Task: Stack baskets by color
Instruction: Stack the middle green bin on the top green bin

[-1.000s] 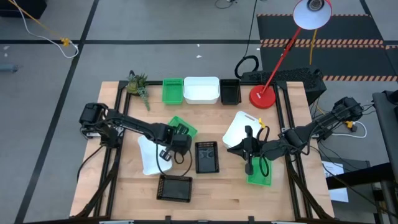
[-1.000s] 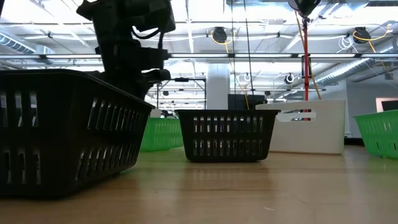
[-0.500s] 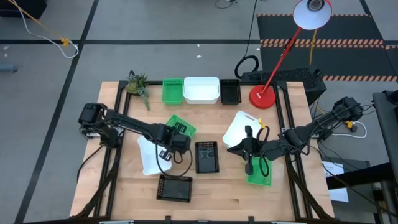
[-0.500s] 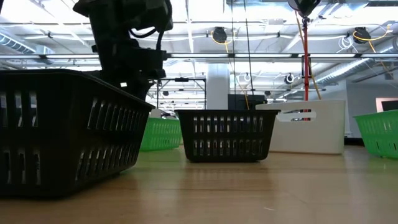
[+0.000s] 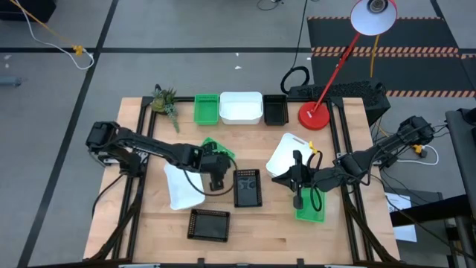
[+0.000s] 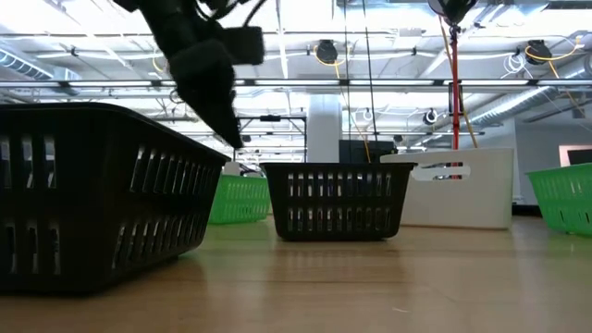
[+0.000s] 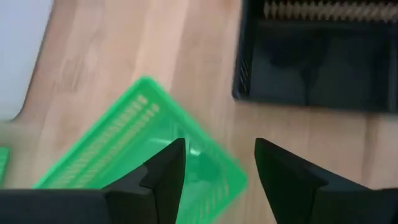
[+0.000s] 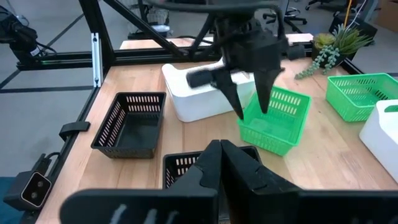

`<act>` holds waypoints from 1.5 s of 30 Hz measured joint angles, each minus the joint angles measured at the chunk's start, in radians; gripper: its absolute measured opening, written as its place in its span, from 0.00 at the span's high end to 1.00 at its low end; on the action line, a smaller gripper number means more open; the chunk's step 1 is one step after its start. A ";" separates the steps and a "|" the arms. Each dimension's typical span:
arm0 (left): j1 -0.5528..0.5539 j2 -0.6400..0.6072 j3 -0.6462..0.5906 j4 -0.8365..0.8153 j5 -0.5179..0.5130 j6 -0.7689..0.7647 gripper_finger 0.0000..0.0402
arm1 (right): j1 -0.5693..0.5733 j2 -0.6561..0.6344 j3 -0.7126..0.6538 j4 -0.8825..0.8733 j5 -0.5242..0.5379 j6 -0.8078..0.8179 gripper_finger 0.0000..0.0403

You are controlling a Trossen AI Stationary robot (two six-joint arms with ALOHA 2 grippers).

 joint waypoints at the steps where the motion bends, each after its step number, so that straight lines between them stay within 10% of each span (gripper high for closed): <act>1: 0.000 0.008 0.000 -0.008 -0.023 -0.027 0.51 | 0.000 0.000 0.000 0.000 0.000 0.000 1.00; 14: 0.007 0.110 -0.002 0.013 -0.082 -0.159 0.43 | 0.000 0.000 0.000 0.000 0.000 0.000 1.00; 29: 0.022 0.116 0.001 0.008 -0.106 -0.022 0.96 | 0.000 0.000 0.000 -0.013 0.000 -0.004 1.00; 45: -0.005 -0.115 0.001 -0.162 -0.121 0.201 0.97 | 0.000 0.000 -0.009 -0.045 0.000 -0.013 1.00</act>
